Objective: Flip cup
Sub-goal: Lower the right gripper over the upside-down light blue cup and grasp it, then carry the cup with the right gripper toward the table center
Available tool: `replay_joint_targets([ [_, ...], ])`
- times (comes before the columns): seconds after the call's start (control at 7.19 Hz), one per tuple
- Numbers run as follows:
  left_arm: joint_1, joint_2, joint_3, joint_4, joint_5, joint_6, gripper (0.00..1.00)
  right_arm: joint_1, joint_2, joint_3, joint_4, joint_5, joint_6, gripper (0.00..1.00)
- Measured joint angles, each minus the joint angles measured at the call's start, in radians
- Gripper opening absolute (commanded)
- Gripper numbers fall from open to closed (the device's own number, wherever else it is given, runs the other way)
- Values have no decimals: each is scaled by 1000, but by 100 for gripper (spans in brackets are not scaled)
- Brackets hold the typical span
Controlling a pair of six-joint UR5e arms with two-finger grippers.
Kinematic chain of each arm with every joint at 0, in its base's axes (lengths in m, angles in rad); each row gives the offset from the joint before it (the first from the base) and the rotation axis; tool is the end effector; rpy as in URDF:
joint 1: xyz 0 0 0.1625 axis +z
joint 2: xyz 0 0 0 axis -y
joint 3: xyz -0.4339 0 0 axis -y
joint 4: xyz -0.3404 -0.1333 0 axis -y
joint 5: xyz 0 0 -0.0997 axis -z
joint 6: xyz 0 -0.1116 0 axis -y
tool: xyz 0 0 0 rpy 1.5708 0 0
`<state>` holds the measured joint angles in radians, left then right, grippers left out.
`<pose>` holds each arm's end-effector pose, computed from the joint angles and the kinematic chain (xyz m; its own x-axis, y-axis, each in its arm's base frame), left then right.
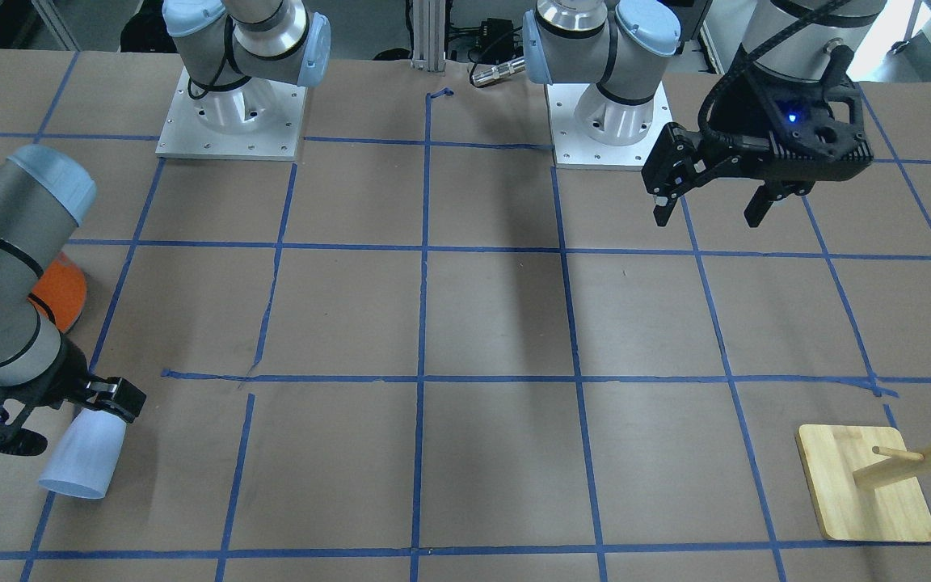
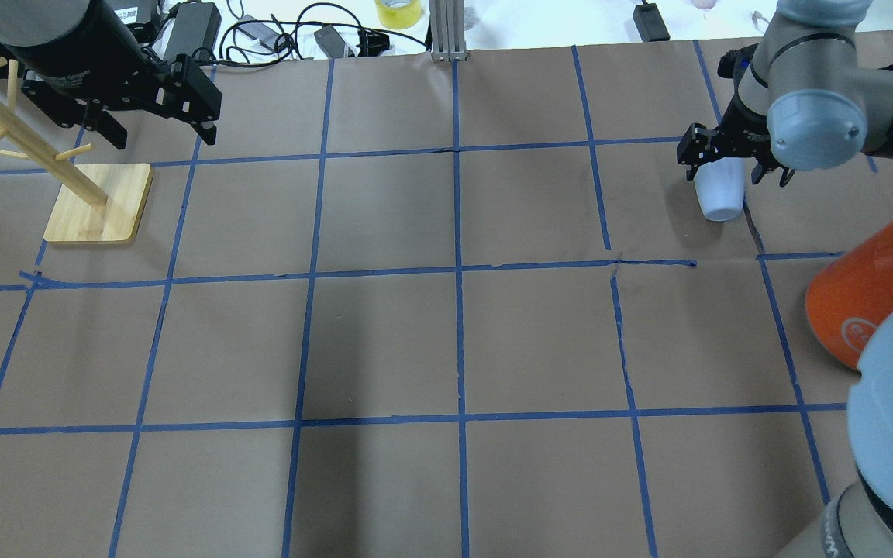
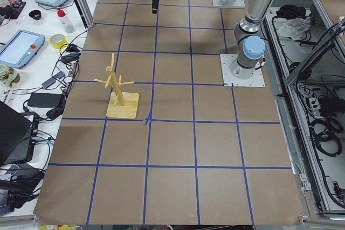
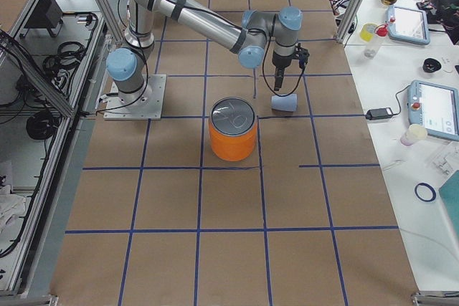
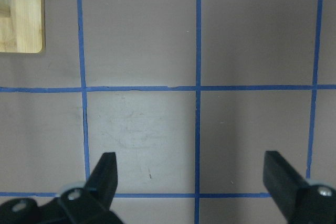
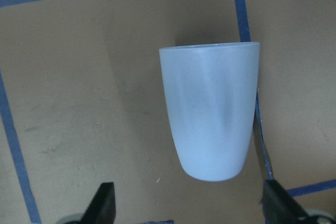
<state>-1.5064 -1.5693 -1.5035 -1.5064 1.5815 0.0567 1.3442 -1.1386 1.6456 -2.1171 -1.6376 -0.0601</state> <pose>-0.1027 -0.4601 0.5224 -0.9998 -0.0096 -0.0181 -0.0071 0.9912 -0.1320 -0.0084 -0.5967 0.2839 -0.9834 0.1678 0.0689 0.1657 0.9855 -0.0352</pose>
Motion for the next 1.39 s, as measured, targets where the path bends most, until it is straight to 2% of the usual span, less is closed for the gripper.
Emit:
replay_joint_targets([
  [0.42,0,0,0,0,0,0,100,-11,69,2,-80,-51,-3,100],
  [0.83,0,0,0,0,0,0,100,-16,112,-1,-115,-50,-2,100],
  [0.97,0,0,0,0,0,0,100,-17,126,-2,-140,-51,-1,89],
  [1.11,0,0,0,0,0,0,100,-18,136,-2,-160,-48,-1,50],
  [1.25,0,0,-1,0,0,0,100,-18,141,-1,-170,-44,-1,29],
  [1.39,0,0,0,0,0,0,100,-19,142,-2,-174,-39,-3,28],
])
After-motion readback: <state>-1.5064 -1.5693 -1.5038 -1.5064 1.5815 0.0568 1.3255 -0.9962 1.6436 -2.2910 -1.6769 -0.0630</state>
